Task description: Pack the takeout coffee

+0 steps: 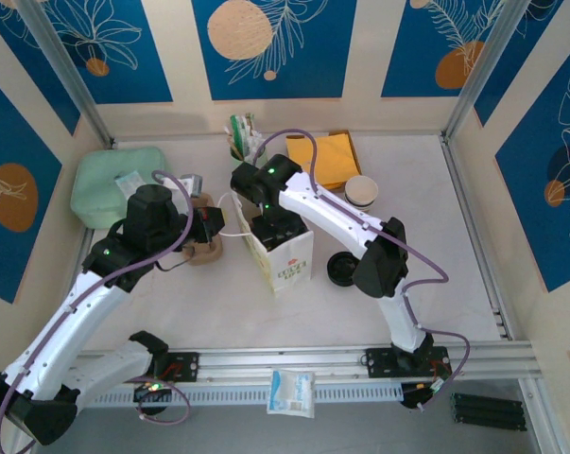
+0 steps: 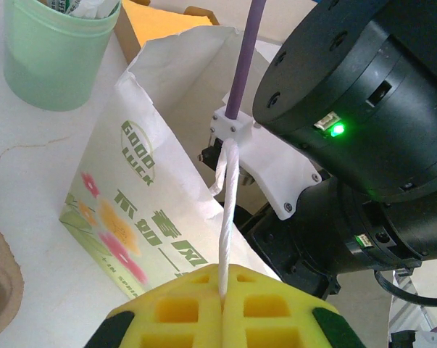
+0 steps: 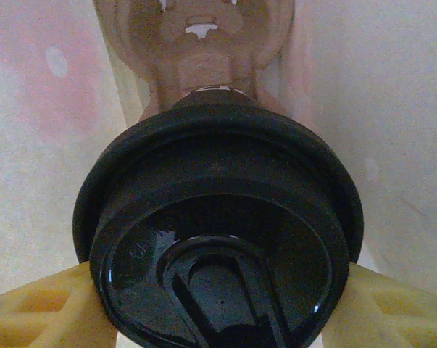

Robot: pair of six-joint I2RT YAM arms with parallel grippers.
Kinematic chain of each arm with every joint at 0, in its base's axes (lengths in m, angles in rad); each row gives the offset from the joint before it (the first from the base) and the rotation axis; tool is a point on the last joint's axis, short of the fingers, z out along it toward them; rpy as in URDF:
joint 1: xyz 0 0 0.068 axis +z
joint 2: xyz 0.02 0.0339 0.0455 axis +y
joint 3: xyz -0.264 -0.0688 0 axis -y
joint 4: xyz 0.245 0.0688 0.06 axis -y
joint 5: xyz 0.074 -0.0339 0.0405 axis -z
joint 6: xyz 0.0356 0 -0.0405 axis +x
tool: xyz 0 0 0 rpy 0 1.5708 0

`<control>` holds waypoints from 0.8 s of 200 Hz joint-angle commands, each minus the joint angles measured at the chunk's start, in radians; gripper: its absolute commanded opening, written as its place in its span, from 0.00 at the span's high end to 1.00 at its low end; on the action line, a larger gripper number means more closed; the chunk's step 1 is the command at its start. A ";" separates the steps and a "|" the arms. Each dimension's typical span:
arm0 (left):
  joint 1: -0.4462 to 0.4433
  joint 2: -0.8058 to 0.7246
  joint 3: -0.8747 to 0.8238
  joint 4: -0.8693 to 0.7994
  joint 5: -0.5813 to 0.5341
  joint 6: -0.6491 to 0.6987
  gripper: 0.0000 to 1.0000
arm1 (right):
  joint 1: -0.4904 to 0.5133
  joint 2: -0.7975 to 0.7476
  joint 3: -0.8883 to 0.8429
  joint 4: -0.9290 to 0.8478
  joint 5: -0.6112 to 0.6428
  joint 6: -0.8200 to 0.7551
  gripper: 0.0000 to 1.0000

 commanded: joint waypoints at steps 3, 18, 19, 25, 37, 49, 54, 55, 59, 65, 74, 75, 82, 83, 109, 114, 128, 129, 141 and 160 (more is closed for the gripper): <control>0.007 -0.004 0.025 -0.014 -0.006 0.006 0.98 | -0.004 -0.029 -0.030 -0.004 -0.036 0.019 0.41; 0.007 -0.003 0.024 -0.014 -0.008 0.006 0.98 | -0.004 -0.030 -0.034 -0.003 -0.039 0.019 0.41; 0.007 -0.004 0.024 -0.014 -0.008 0.006 0.98 | -0.004 -0.030 -0.035 -0.003 -0.039 0.019 0.41; 0.007 -0.004 0.025 -0.014 -0.008 0.006 0.98 | -0.005 -0.030 -0.034 -0.003 -0.039 0.019 0.41; 0.007 -0.004 0.024 -0.013 -0.008 0.007 0.98 | -0.004 -0.030 -0.030 -0.008 -0.041 0.018 0.41; 0.007 -0.002 0.024 -0.011 -0.007 0.007 0.98 | -0.006 -0.032 -0.026 -0.011 -0.043 0.017 0.41; 0.007 -0.002 0.024 -0.010 -0.006 0.006 0.98 | -0.007 -0.034 -0.021 -0.013 -0.048 0.017 0.41; 0.007 -0.002 0.024 -0.010 -0.006 0.007 0.98 | -0.007 -0.034 -0.021 -0.013 -0.049 0.017 0.41; 0.007 -0.001 0.024 -0.010 -0.007 0.007 0.98 | -0.007 -0.033 -0.018 -0.016 -0.052 0.016 0.41; 0.007 -0.001 0.024 -0.010 -0.006 0.007 0.98 | -0.008 -0.032 -0.011 -0.021 -0.055 0.014 0.41; 0.007 -0.002 0.023 -0.010 -0.006 0.006 0.98 | -0.007 -0.031 -0.001 -0.031 -0.058 0.011 0.41; 0.007 -0.002 0.023 -0.010 -0.006 0.006 0.98 | -0.007 -0.031 0.000 -0.032 -0.058 0.012 0.41; 0.007 -0.003 0.023 -0.011 -0.008 0.008 0.98 | -0.009 -0.030 0.010 -0.041 -0.063 0.007 0.41; 0.007 -0.003 0.023 -0.010 -0.008 0.008 0.98 | -0.009 -0.030 0.011 -0.042 -0.064 0.006 0.41; 0.007 -0.004 0.018 -0.010 -0.009 0.008 0.98 | -0.009 -0.010 0.054 -0.093 -0.072 -0.010 0.41; 0.007 -0.004 0.017 -0.010 -0.009 0.007 0.98 | -0.009 -0.007 0.059 -0.101 -0.071 -0.011 0.41; 0.007 -0.004 0.017 -0.011 -0.009 0.008 0.98 | -0.009 -0.001 0.063 -0.117 -0.077 -0.012 0.41; 0.007 -0.003 0.017 -0.011 -0.009 0.008 0.98 | -0.010 -0.002 0.063 -0.117 -0.078 -0.012 0.41; 0.007 -0.003 0.017 -0.008 -0.011 0.008 0.98 | -0.009 -0.003 0.055 -0.121 -0.085 -0.010 0.41; 0.007 -0.004 0.016 -0.009 -0.011 0.009 0.98 | -0.007 -0.005 0.037 -0.113 -0.099 -0.009 0.41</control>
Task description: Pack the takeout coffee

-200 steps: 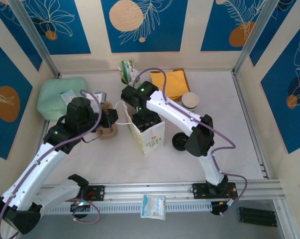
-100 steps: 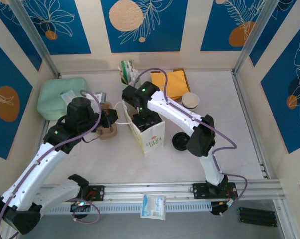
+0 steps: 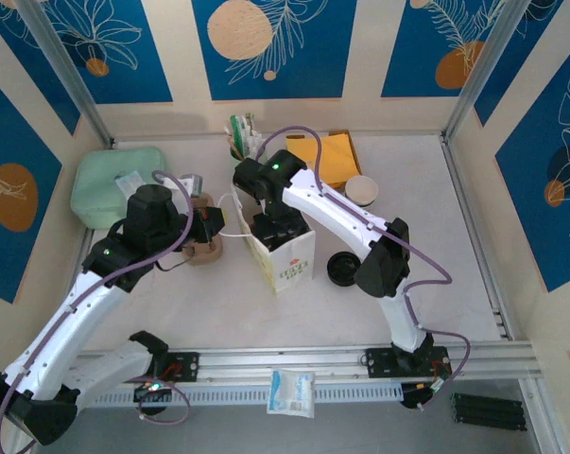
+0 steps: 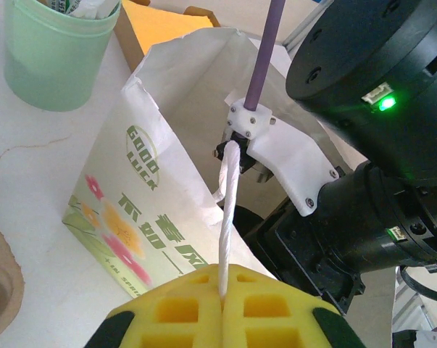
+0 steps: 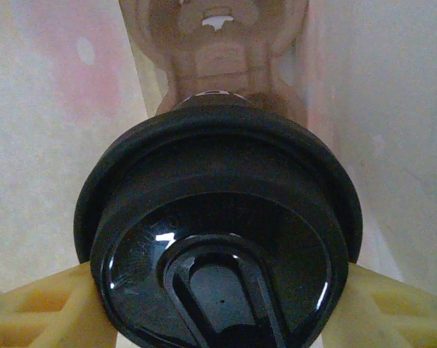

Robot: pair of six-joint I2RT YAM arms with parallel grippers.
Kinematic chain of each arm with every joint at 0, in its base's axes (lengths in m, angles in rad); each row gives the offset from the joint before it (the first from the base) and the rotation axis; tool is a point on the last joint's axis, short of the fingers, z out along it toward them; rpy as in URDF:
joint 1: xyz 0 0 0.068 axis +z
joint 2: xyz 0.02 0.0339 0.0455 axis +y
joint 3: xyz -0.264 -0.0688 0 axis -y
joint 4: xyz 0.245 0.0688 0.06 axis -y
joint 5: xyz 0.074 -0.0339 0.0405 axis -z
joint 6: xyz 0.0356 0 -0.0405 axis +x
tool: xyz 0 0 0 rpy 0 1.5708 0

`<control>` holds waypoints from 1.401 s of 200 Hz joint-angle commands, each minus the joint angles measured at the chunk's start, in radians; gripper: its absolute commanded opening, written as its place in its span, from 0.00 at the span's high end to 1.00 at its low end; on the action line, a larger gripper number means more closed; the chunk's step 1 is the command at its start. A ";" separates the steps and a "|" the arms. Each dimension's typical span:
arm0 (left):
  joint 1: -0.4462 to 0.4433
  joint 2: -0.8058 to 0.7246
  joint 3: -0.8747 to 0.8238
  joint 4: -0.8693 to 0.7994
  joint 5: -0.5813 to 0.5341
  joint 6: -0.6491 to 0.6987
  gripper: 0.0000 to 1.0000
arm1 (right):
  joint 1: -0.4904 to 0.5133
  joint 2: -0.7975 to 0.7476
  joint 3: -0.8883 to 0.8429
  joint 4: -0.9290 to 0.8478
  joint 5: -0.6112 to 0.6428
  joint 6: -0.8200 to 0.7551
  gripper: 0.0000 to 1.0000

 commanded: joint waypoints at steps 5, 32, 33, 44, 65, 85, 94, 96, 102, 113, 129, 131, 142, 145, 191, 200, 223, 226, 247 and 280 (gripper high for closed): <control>0.007 -0.003 0.017 -0.008 -0.011 0.006 0.98 | 0.001 0.003 -0.008 -0.068 -0.049 -0.003 0.41; 0.008 -0.006 0.016 -0.010 -0.013 0.007 0.98 | 0.004 0.005 -0.039 -0.049 -0.052 0.003 0.41; 0.008 -0.007 0.016 -0.010 -0.013 0.008 0.98 | 0.004 0.005 -0.040 -0.047 -0.052 0.003 0.41; 0.007 -0.007 0.016 -0.010 -0.013 0.007 0.98 | 0.004 0.004 -0.056 -0.038 -0.052 0.004 0.41; 0.007 -0.006 0.016 -0.010 -0.013 0.007 0.98 | 0.007 0.006 -0.081 -0.029 -0.041 0.004 0.41; 0.007 -0.006 0.017 -0.010 -0.014 0.006 0.98 | 0.011 0.006 -0.092 -0.030 -0.025 0.001 0.41; 0.007 -0.007 0.015 -0.011 -0.013 0.007 0.98 | 0.014 0.006 -0.096 -0.031 -0.018 -0.002 0.41; 0.007 -0.007 0.016 -0.010 -0.014 0.006 0.98 | 0.015 0.006 -0.096 -0.032 -0.016 -0.003 0.41; 0.007 -0.006 0.016 -0.010 -0.014 0.006 0.98 | 0.017 0.006 -0.097 -0.033 -0.014 -0.006 0.41; 0.007 -0.007 0.016 -0.010 -0.014 0.006 0.98 | 0.022 0.006 -0.099 -0.036 -0.003 -0.011 0.41; 0.007 -0.006 0.015 -0.011 -0.014 0.008 0.98 | 0.024 0.004 -0.100 -0.041 0.009 -0.017 0.41; 0.007 -0.006 0.015 -0.011 -0.014 0.007 0.98 | 0.025 0.004 -0.099 -0.042 0.010 -0.018 0.41; 0.007 -0.005 0.017 -0.016 -0.018 0.006 0.98 | 0.028 0.001 -0.099 -0.043 0.013 -0.020 0.41; 0.007 -0.005 0.018 -0.017 -0.019 0.007 0.98 | 0.028 0.000 -0.100 -0.043 0.014 -0.020 0.41; 0.007 -0.006 0.021 -0.026 -0.025 0.006 0.98 | 0.028 -0.013 -0.109 -0.031 0.014 -0.016 0.41; 0.006 -0.006 0.022 -0.026 -0.026 0.007 0.98 | 0.028 -0.011 -0.110 -0.027 0.011 -0.014 0.41; 0.007 -0.006 0.022 -0.025 -0.028 0.005 0.98 | 0.027 -0.012 -0.109 -0.026 0.012 -0.013 0.41; 0.007 -0.006 0.023 -0.025 -0.027 0.006 0.98 | 0.028 -0.012 -0.108 -0.026 0.012 -0.013 0.41; 0.007 -0.005 0.024 -0.028 -0.029 0.005 0.98 | 0.028 -0.013 -0.109 -0.025 0.014 -0.010 0.41; 0.007 -0.006 0.024 -0.029 -0.029 0.005 0.98 | 0.026 -0.012 -0.110 -0.023 0.014 -0.009 0.41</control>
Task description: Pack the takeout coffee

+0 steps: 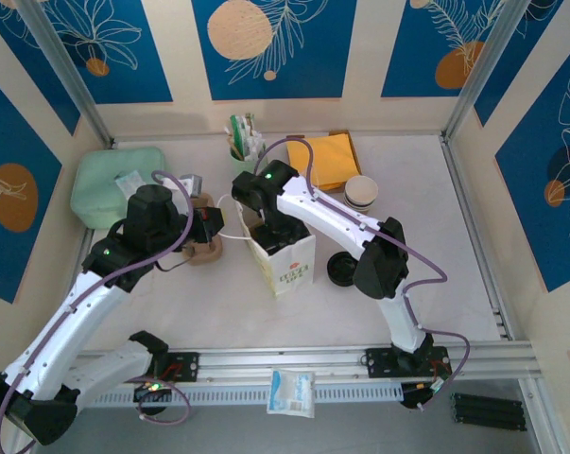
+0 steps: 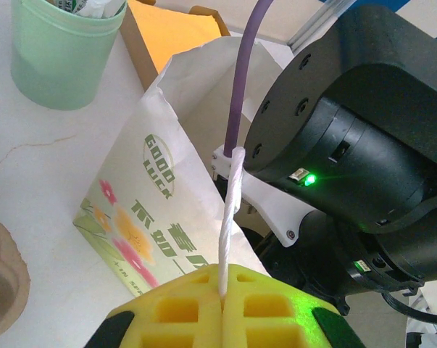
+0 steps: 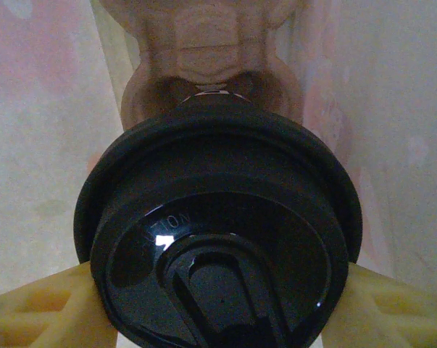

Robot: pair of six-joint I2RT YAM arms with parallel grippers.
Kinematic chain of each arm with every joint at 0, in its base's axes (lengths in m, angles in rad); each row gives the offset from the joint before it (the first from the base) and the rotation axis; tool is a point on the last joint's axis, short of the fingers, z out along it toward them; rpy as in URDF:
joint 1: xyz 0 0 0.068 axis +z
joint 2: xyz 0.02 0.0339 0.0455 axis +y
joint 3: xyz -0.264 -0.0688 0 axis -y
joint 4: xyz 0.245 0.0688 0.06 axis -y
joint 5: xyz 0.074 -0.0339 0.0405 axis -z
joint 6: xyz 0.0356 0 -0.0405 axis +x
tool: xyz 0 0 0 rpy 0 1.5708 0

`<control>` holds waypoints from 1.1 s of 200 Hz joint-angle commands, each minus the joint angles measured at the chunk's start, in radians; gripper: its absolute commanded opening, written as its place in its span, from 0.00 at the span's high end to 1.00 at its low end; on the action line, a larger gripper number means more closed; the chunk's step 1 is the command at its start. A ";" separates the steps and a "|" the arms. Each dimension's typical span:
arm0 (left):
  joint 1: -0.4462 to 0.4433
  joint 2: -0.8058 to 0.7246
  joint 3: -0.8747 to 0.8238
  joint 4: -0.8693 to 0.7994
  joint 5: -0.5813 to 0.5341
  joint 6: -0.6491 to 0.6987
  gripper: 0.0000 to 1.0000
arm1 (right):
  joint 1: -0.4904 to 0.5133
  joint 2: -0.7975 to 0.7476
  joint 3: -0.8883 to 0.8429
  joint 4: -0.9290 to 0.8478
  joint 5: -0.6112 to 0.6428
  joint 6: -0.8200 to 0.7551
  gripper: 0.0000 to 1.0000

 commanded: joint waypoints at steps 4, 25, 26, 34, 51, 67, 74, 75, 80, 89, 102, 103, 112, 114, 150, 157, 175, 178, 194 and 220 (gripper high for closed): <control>0.007 -0.007 0.025 -0.020 -0.018 0.006 0.98 | 0.005 -0.014 -0.009 -0.020 -0.002 0.001 0.41; 0.007 -0.006 0.026 -0.020 -0.018 0.005 0.98 | 0.004 -0.016 -0.011 -0.021 -0.001 0.004 0.41; 0.007 -0.007 0.025 -0.020 -0.018 0.005 0.98 | 0.004 -0.015 -0.011 -0.021 -0.001 0.003 0.41; 0.007 -0.005 0.027 -0.020 -0.018 0.006 0.98 | 0.004 -0.016 -0.011 -0.020 -0.002 0.003 0.41; 0.007 -0.005 0.027 -0.023 -0.018 0.007 0.98 | 0.004 -0.016 -0.012 -0.019 -0.002 0.004 0.41; 0.007 -0.005 0.027 -0.023 -0.018 0.005 0.98 | 0.004 -0.017 -0.013 -0.016 -0.002 0.004 0.41; 0.007 -0.005 0.027 -0.022 -0.018 0.006 0.98 | 0.004 -0.018 -0.014 -0.017 -0.001 0.004 0.41; 0.007 -0.005 0.027 -0.023 -0.018 0.006 0.98 | 0.004 -0.019 -0.014 -0.017 0.000 0.004 0.41; 0.007 -0.006 0.027 -0.023 -0.018 0.005 0.98 | 0.003 -0.019 -0.016 -0.017 -0.001 0.004 0.41; 0.007 -0.007 0.027 -0.022 -0.018 0.006 0.98 | 0.002 -0.020 -0.015 -0.016 -0.001 0.005 0.41; 0.007 -0.006 0.027 -0.020 -0.018 0.003 0.98 | 0.002 -0.020 -0.018 -0.016 0.000 0.005 0.41; 0.007 -0.006 0.027 -0.020 -0.018 0.003 0.98 | 0.002 -0.021 -0.018 -0.016 0.000 0.005 0.41; 0.007 -0.007 0.027 -0.021 -0.018 0.004 0.98 | 0.002 -0.021 -0.019 -0.015 -0.001 0.004 0.41; 0.007 -0.006 0.026 -0.021 -0.018 0.004 0.98 | 0.002 -0.022 -0.018 -0.014 -0.001 0.004 0.41; 0.007 -0.005 0.028 -0.020 -0.018 0.005 0.98 | 0.000 -0.025 -0.025 -0.012 0.000 0.005 0.41; 0.007 -0.006 0.029 -0.020 -0.018 0.004 0.98 | 0.001 -0.026 -0.025 -0.012 0.001 0.005 0.41; 0.007 -0.006 0.029 -0.020 -0.018 0.005 0.98 | 0.000 -0.027 -0.025 -0.011 0.001 0.004 0.41; 0.007 -0.005 0.028 -0.019 -0.018 0.004 0.98 | -0.001 -0.025 -0.025 -0.012 0.002 0.005 0.41; 0.007 -0.005 0.027 -0.019 -0.018 0.002 0.98 | -0.001 -0.028 -0.027 -0.012 0.001 0.005 0.41; 0.007 -0.006 0.027 -0.019 -0.018 0.002 0.98 | -0.001 -0.028 -0.027 -0.011 0.001 0.005 0.41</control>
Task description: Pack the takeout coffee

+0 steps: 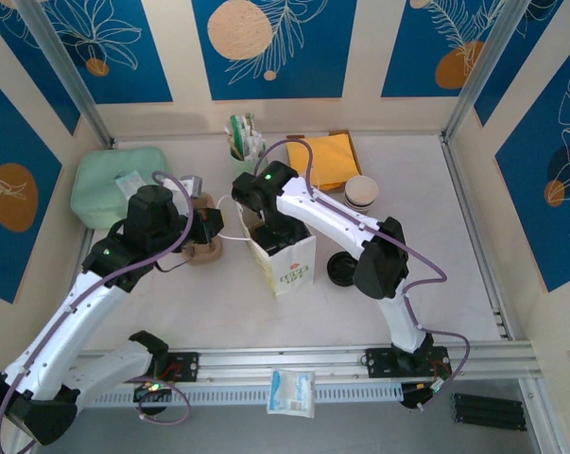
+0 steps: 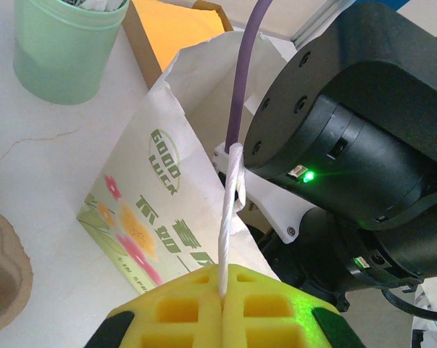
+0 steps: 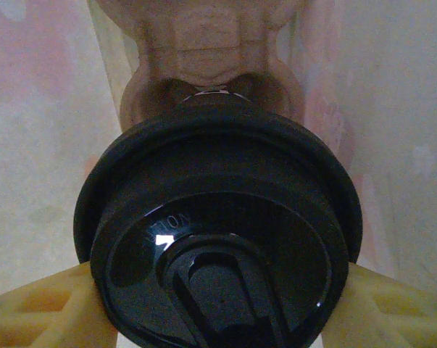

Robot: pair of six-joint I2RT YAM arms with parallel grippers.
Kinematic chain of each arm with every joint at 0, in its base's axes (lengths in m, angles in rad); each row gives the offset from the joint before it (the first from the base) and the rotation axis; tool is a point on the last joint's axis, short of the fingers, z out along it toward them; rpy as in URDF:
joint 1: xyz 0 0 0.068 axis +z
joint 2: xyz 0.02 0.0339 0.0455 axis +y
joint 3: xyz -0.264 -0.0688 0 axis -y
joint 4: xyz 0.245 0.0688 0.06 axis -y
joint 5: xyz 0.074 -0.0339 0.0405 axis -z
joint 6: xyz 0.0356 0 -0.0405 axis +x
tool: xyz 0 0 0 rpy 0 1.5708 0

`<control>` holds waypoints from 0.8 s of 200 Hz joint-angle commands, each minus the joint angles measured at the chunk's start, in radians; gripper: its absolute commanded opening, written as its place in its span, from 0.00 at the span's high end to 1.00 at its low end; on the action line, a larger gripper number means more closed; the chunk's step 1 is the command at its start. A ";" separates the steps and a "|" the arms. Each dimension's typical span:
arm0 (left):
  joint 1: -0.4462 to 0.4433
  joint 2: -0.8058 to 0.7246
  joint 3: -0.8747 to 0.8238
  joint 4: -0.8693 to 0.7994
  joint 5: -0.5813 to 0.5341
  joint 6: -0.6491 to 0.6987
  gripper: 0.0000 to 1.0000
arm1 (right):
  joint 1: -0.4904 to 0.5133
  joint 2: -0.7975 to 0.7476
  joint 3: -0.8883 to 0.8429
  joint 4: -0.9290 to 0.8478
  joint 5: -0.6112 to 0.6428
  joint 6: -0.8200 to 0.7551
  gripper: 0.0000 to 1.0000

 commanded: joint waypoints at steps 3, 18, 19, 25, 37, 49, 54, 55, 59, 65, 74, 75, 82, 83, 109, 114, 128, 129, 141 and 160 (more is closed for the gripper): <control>0.007 -0.005 0.026 -0.006 -0.018 0.003 0.98 | -0.001 -0.027 -0.014 -0.019 0.001 0.005 0.41; 0.007 -0.006 0.026 -0.005 -0.018 0.003 0.98 | -0.002 -0.029 -0.015 -0.017 0.002 0.007 0.41; 0.007 -0.006 0.027 -0.005 -0.018 0.003 0.98 | -0.002 -0.029 -0.015 -0.017 0.003 0.007 0.41; 0.007 -0.006 0.026 -0.006 -0.018 0.002 0.98 | -0.002 -0.029 -0.017 -0.017 0.003 0.006 0.41; 0.007 -0.005 0.026 -0.006 -0.018 0.002 0.98 | -0.002 -0.031 -0.015 -0.017 0.003 0.006 0.41; 0.007 -0.005 0.026 -0.005 -0.019 0.002 0.98 | -0.003 -0.031 -0.016 -0.017 0.003 0.006 0.41; 0.007 -0.005 0.027 -0.006 -0.019 0.003 0.98 | -0.002 -0.031 -0.015 -0.017 0.003 0.007 0.41; 0.006 -0.005 0.026 -0.005 -0.019 0.002 0.98 | -0.002 -0.031 -0.014 -0.017 0.002 0.006 0.41; 0.007 -0.006 0.027 -0.006 -0.019 0.002 0.98 | -0.002 -0.031 -0.014 -0.017 0.002 0.006 0.41; 0.007 -0.006 0.027 -0.005 -0.019 0.002 0.98 | -0.003 -0.031 -0.015 -0.017 0.003 0.006 0.41; 0.007 -0.006 0.027 -0.005 -0.019 0.002 0.98 | -0.004 -0.029 -0.015 -0.019 0.005 0.007 0.41; 0.007 -0.007 0.027 -0.006 -0.019 0.002 0.98 | -0.005 -0.029 -0.015 -0.018 0.004 0.008 0.41; 0.007 -0.005 0.028 -0.005 -0.019 0.002 0.98 | -0.005 -0.031 -0.015 -0.018 0.006 0.009 0.41; 0.007 -0.005 0.028 -0.005 -0.019 0.002 0.98 | -0.005 -0.030 -0.015 -0.018 0.006 0.009 0.41; 0.007 -0.006 0.027 0.000 -0.016 -0.001 0.98 | -0.010 -0.031 -0.015 -0.017 0.016 0.014 0.41; 0.007 -0.005 0.027 0.001 -0.016 -0.001 0.98 | -0.011 -0.032 -0.016 -0.016 0.018 0.015 0.41; 0.007 -0.006 0.027 0.001 -0.016 -0.002 0.98 | -0.012 -0.032 -0.017 -0.013 0.021 0.018 0.41; 0.007 -0.006 0.027 0.001 -0.016 -0.002 0.98 | -0.012 -0.033 -0.017 -0.012 0.021 0.018 0.41; 0.007 -0.006 0.027 0.001 -0.014 -0.002 0.98 | -0.014 -0.033 -0.021 -0.008 0.024 0.021 0.41; 0.007 -0.006 0.026 0.001 -0.014 -0.002 0.98 | -0.015 -0.033 -0.033 0.002 0.022 0.023 0.41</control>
